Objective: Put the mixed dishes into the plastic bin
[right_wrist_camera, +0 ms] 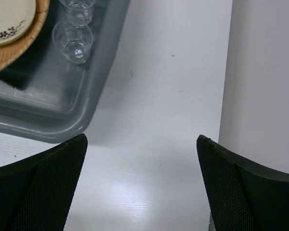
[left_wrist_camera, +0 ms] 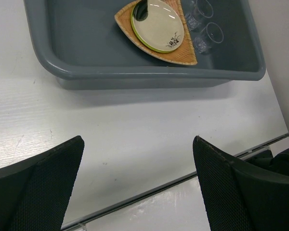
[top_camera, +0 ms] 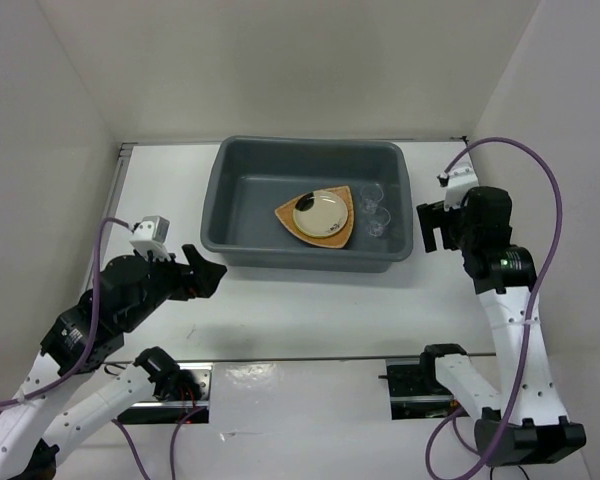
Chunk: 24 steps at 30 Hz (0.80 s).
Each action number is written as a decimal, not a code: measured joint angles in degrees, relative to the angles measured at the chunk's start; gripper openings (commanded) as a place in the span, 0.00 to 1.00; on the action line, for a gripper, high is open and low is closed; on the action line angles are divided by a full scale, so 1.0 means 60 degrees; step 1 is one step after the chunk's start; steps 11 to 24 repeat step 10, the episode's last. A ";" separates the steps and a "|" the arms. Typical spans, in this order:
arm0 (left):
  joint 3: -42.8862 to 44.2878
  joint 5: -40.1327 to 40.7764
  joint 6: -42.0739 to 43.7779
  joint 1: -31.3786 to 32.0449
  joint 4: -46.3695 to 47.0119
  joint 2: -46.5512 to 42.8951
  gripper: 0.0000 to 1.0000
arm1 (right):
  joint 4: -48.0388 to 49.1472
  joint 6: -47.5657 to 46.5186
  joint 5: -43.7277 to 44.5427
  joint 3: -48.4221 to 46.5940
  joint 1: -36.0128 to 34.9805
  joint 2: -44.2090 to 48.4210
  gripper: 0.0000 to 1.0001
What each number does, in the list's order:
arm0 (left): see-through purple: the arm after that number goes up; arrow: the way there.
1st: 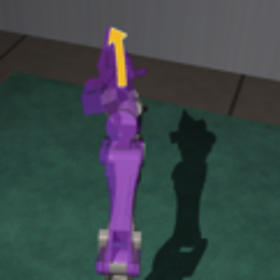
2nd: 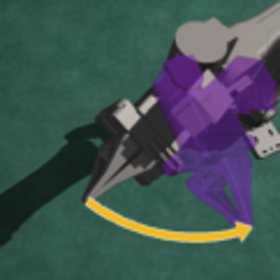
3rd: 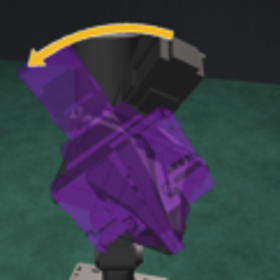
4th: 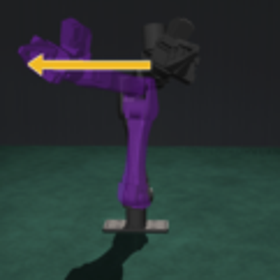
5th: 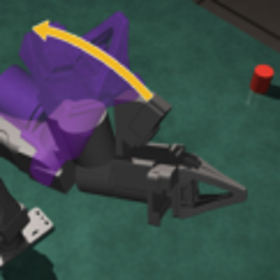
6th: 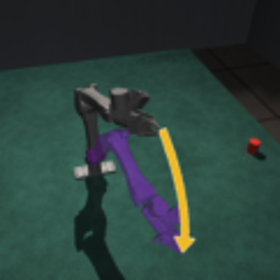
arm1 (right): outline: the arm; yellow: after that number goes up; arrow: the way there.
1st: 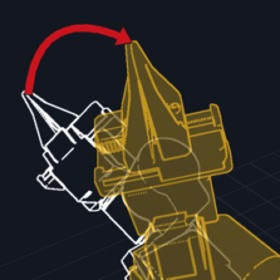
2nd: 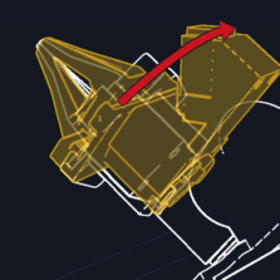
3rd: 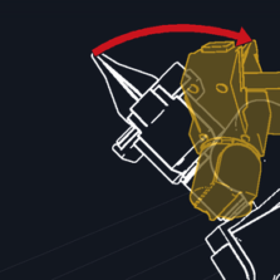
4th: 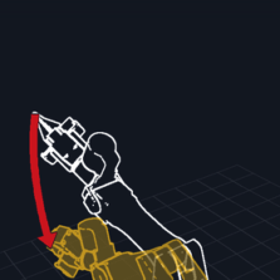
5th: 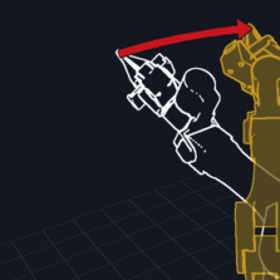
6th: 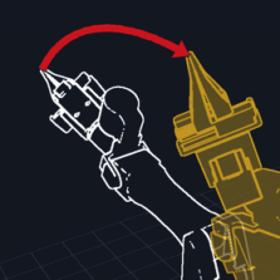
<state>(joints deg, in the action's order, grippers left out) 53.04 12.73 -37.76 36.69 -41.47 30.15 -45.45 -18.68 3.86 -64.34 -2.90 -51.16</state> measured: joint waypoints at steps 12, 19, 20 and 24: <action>-0.0004 -0.0080 0.0000 0.0000 0.0004 -0.0047 1.00 | 0.0040 0.0284 -0.0550 0.0495 0.2157 0.0994 0.98; -0.0004 -0.0080 0.0000 0.0000 0.0004 -0.0047 1.00 | 0.0040 0.0284 -0.0550 0.0495 0.2157 0.0994 0.98; -0.0004 -0.0080 0.0000 0.0000 0.0004 -0.0047 1.00 | 0.0040 0.0284 -0.0550 0.0495 0.2157 0.0994 0.98; -0.0004 -0.0080 0.0000 0.0000 0.0004 -0.0047 1.00 | 0.0040 0.0284 -0.0550 0.0495 0.2157 0.0994 0.98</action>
